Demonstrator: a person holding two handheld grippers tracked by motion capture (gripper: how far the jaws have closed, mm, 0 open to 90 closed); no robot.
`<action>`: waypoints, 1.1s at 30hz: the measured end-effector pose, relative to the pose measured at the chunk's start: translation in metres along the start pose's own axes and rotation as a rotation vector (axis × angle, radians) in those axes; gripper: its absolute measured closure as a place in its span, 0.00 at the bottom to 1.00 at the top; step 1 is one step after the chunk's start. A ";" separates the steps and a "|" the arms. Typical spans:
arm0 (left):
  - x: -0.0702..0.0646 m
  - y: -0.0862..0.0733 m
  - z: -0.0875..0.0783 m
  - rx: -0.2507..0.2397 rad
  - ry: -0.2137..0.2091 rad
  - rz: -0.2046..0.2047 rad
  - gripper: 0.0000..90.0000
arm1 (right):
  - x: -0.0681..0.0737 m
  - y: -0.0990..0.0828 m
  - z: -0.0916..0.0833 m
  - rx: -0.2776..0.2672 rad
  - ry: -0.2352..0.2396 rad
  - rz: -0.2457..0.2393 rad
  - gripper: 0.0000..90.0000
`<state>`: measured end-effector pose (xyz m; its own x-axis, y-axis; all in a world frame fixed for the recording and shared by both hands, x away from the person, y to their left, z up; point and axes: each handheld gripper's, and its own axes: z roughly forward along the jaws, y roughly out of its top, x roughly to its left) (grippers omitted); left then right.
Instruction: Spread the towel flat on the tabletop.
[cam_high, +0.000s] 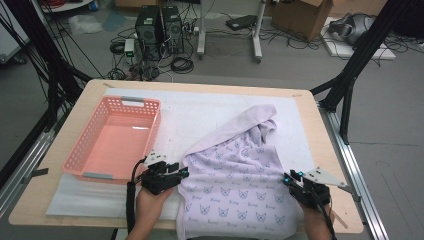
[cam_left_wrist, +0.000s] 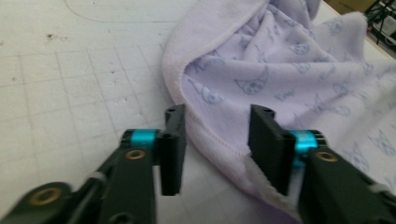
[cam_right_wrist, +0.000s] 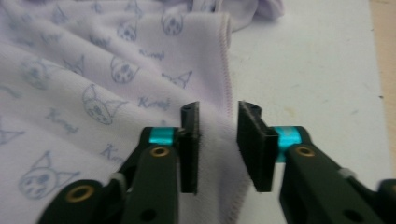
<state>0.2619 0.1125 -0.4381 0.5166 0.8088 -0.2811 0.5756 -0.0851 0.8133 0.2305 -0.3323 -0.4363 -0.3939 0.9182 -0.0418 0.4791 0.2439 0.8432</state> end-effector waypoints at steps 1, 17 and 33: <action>-0.002 -0.002 -0.003 0.000 0.001 0.018 0.55 | -0.003 -0.002 -0.008 -0.019 0.009 0.027 0.72; -0.018 -0.035 -0.053 -0.078 -0.067 0.078 0.54 | -0.006 -0.032 -0.064 -0.032 0.088 0.071 0.68; -0.039 -0.068 -0.048 0.078 -0.158 0.134 0.56 | 0.017 -0.056 -0.059 0.118 0.097 0.020 0.63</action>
<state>0.1722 0.1148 -0.4577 0.6814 0.6863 -0.2546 0.5391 -0.2352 0.8087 0.1503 -0.3488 -0.4524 -0.4548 0.8900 0.0316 0.5742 0.2659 0.7743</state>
